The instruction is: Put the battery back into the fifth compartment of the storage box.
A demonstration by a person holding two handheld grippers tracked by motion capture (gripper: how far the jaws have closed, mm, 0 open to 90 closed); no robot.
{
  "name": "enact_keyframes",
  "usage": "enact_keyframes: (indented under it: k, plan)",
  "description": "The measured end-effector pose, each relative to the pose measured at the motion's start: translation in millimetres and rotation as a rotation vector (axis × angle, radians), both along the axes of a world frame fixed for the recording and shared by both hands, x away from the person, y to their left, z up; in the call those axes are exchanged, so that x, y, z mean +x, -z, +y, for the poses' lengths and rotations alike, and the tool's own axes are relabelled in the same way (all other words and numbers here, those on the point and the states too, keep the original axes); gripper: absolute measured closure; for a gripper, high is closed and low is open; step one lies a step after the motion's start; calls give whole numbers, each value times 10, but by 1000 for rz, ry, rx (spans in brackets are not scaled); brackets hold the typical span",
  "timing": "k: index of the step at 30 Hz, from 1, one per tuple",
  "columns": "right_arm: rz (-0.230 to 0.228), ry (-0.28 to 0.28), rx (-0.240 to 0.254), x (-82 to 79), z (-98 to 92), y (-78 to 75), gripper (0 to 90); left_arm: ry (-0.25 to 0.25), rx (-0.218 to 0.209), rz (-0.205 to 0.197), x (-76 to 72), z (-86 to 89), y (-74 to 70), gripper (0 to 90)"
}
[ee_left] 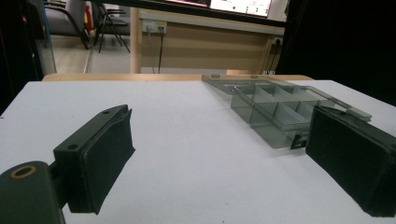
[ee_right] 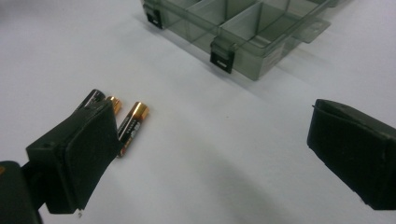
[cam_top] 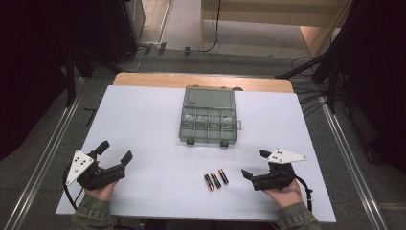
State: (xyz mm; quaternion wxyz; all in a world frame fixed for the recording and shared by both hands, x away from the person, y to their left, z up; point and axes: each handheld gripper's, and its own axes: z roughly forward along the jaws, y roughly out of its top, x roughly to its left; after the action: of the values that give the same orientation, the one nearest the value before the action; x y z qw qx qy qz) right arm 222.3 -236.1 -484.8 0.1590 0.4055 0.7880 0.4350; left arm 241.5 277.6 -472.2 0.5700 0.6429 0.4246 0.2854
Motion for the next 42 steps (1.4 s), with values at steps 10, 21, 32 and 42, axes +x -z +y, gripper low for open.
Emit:
enact_keyframes:
  k: [10, 21, 32, 42]
  plan:
    - [54, -53, -108, 46, 275, -47, 28, 3, -2, 4, 0, -6, 2, 75]
    - [96, -86, -194, 74, 496, -85, 40, 1, 5, 3, 4, -17, 6, 75]
    - [209, -80, -299, 173, 775, -124, 67, 4, 18, -9, -7, -35, -2, 76]
    - [320, -94, -340, 285, 932, -142, 136, 7, 20, -4, 0, -41, 3, 76]
